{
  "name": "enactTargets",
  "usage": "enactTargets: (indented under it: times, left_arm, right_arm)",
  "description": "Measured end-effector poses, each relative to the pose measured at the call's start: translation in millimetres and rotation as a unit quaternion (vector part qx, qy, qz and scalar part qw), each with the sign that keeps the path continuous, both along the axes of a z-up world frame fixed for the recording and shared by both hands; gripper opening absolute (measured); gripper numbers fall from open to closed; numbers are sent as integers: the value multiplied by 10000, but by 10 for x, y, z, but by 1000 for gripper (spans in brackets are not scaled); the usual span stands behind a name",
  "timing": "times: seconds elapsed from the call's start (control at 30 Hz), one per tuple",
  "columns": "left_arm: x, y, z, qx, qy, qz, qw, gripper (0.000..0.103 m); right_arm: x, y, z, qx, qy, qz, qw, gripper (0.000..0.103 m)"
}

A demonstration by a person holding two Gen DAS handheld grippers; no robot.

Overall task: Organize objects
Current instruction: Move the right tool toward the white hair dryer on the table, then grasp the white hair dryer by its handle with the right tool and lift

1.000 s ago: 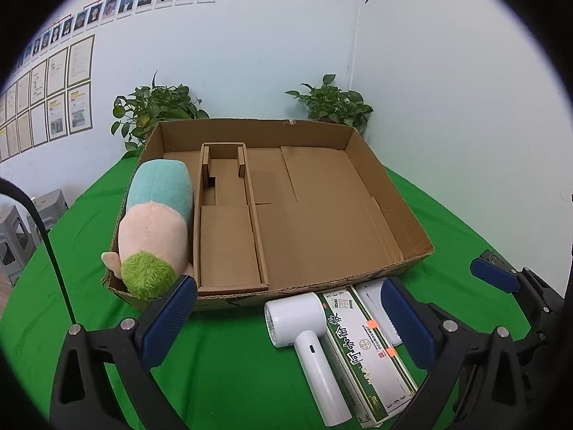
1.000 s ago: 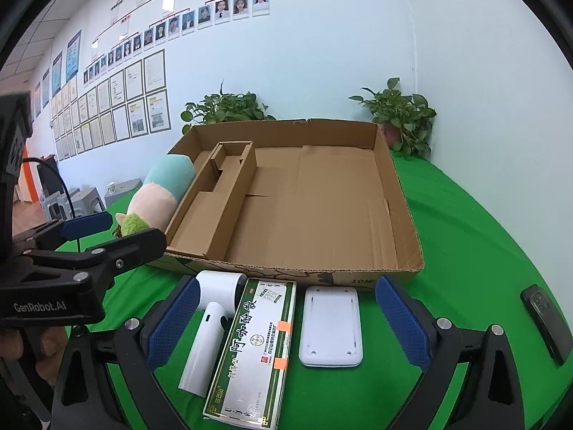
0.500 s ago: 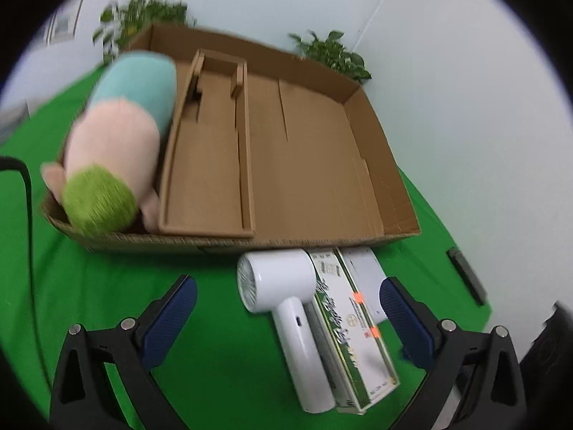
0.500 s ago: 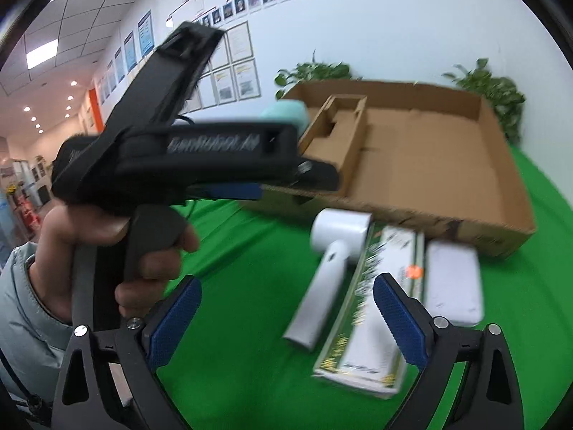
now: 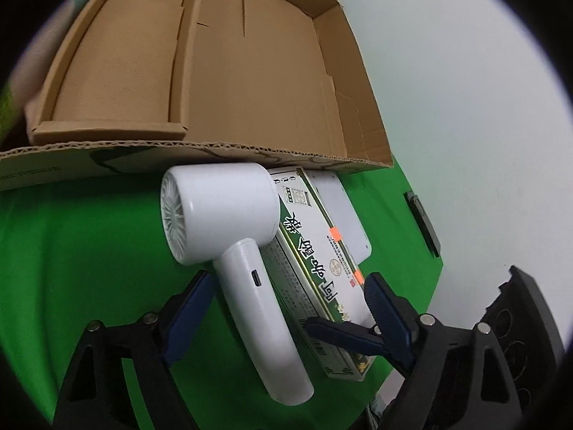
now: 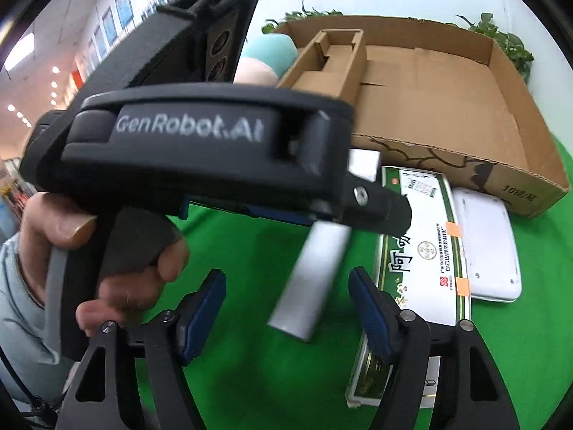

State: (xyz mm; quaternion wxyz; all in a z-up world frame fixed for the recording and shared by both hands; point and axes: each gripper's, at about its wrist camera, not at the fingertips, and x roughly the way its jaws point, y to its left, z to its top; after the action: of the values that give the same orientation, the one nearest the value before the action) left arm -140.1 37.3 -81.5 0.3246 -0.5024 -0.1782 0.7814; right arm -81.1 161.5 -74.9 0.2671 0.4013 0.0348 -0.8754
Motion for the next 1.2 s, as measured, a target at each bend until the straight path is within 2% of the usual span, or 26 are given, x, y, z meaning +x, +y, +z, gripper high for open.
enactTargets:
  times: [0.13,0.17,0.2,0.27,0.3,0.33,0.4,0.43,0.53,0.8,0.87,0.97,1.03,1.2]
  left_arm:
    - [-43,31,-48,-16,-69,73,9999,75]
    - [-55,33,-68,-102,-111,119,9998,68]
    - [-62,42,-87,-188,-122,140,9997,59]
    - [-60,58,-105,-363,-103,169,9991,53]
    - [-62,47,-114,-332,-114,195,9992,52]
    - [-58,31,-113,-333,-127,227,9991,51]
    - [-70,5,-142,-427,-113,305,9986,37]
    - [-54,-6,-152,-501,-103,355,9981,34]
    - [4,-68,-185,-289,-286,432,9982,34]
    - [508,-29,-213,-185,-466,425,9978,35]
    - [526,-7,-236,-125,-584,532,9968,35]
    - [479,-13,-242,12,-595,641,9962,40]
    - [426,-29,-258,105,-672,672,9954,40]
    - [374,-135,-305,458,-837,772,9924,38]
  right_arm:
    - [-21,-60,-39,364,124,-52,9992,69]
    - [-26,-79,-48,400,140,-71,9991,68]
    - [-28,-106,-60,471,170,-88,9987,64]
    - [-22,-165,-86,708,205,-118,9972,54]
    - [-26,-196,-120,804,137,-99,9966,46]
    - [-28,-214,-152,886,97,-119,9960,42]
    - [-11,-229,-191,1007,147,-150,9947,39]
    - [-4,-221,-191,994,147,-154,9948,39]
    - [50,-158,-182,859,59,-182,9961,37]
    - [487,55,-150,647,-279,49,9975,36]
    - [485,80,-151,584,-368,30,9976,37]
    - [398,99,-148,482,-494,-114,9975,38]
    - [345,125,-147,313,-585,-184,9976,42]
    - [309,137,-183,320,-623,-311,9971,42]
